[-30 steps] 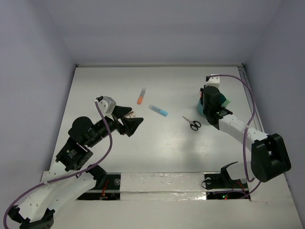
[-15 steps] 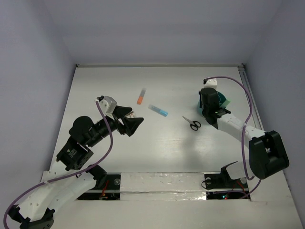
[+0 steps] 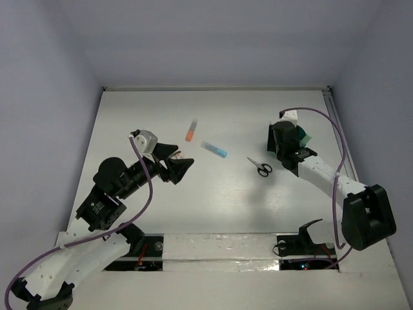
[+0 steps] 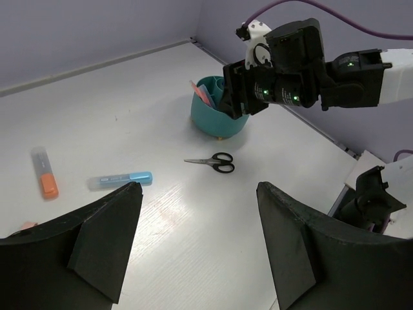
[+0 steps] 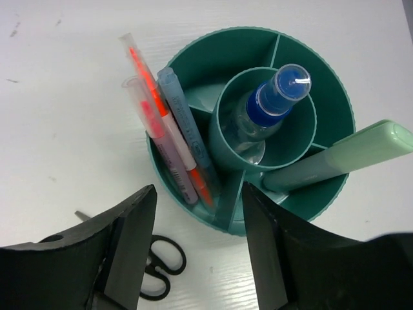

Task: Sort the stationery into containers
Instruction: Place the pen in the storage box, then pick up the pen from the center of the board.

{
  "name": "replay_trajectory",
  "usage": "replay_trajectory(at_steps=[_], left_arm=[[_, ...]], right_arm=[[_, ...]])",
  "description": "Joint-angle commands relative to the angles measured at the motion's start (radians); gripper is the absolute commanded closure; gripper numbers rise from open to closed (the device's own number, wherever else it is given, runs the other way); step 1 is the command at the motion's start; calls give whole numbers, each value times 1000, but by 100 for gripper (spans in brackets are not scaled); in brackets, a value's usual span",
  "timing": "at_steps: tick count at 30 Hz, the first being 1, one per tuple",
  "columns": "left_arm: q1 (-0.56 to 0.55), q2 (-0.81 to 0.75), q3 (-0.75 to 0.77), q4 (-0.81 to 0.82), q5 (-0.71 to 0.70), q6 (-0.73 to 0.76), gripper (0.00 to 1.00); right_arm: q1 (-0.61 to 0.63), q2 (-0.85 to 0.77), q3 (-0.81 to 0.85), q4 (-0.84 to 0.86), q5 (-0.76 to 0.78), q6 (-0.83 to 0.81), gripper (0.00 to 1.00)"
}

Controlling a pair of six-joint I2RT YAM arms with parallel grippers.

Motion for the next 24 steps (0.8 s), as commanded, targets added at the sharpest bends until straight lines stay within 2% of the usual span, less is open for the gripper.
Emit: replay_trajectory(at_steps=[1,5,7,8,10,11,15,17,19,20,24], left_arm=[[1,-3,6,30,-3,10,31],[1,-6,6,29,-31,9,33],[1,-9,6,24,-52,7,35],[1,-14,4,24,-78,6,39],[1,-15,1,18,-104,-2,46],[1,-11,1,17,-129,-7,53],[1,8,7,-3,-158,-14,76],[1,8,12,-9,-195,-20,90],[1,-1,12,-17,-230,-26,98],[1,-18,9,-19,-286,-30,100],[10,-55,3,-17,-325,-33,100]], right_arm=[[-1,-67,21,-17,-54,44,37],[-1,-141,36,0,-189,70,37],[11,-161,65,6,-269,84,42],[11,-160,76,6,-288,100,60],[36,-138,108,17,-340,114,85],[62,-123,121,18,-354,126,100],[163,24,208,59,-383,142,100],[208,158,295,70,-368,148,100],[255,257,370,64,-346,150,100],[255,358,465,55,-338,153,100],[266,596,718,-46,-315,179,100]])
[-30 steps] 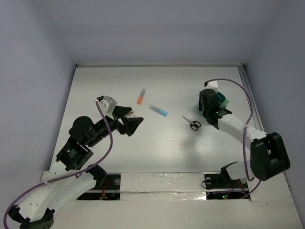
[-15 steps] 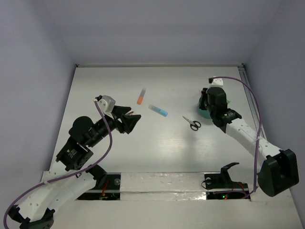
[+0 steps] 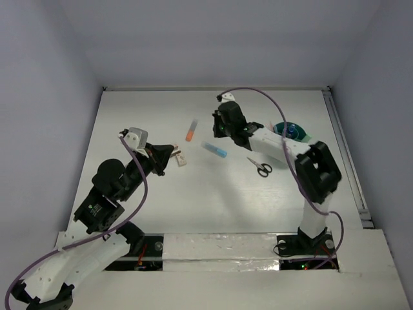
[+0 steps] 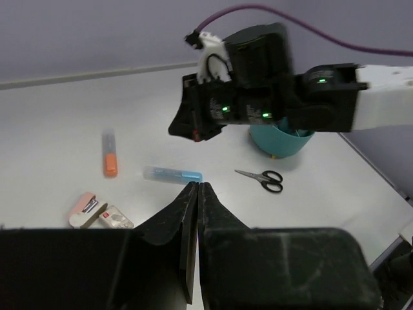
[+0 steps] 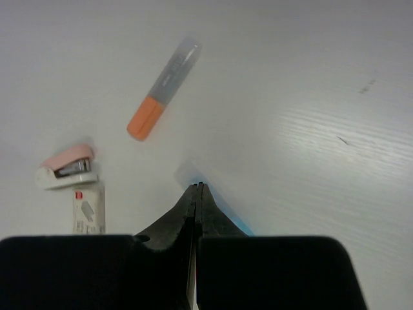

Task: Sort the stationery into containers
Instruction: Pick up the pen from the center of the board.

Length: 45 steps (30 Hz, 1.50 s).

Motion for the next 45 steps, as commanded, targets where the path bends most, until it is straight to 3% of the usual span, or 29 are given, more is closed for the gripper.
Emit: replay_trajectory(at_steps=[1,3,5,8,13,19,22,28,33,36,41,45], left_arm=[[10,-35,1,32,-69,-12,100],[19,-36,3,32,-52,-15,100],[19,-33,3,32,-26,-16,100],[19,-27,3,41,11,-16,100],[28,-32,0,42,54,-22,100],[28,-49,-2,52,76,-22,100],[28,-58,-3,56,86,-24,100],[28,-64,-5,61,94,-24,99],[28,-64,-6,61,93,-25,99],[28,-62,-8,62,93,-25,99],[28,-53,-8,64,100,-27,99],[28,-47,-9,64,102,-25,98]], right_arm=[[-6,157,227,-76,25,36,96],[-6,268,346,-113,20,62,71],[-6,338,426,-133,4,80,35],[3,480,602,-205,-6,129,27],[30,706,913,-356,2,158,22],[40,826,1063,-441,46,181,24],[49,834,1052,-443,50,175,31],[58,858,1036,-489,82,111,55],[80,870,1032,-521,120,41,63],[99,869,1025,-547,152,-15,61],[100,873,1023,-570,192,-78,44],[100,907,1072,-578,192,-113,50]])
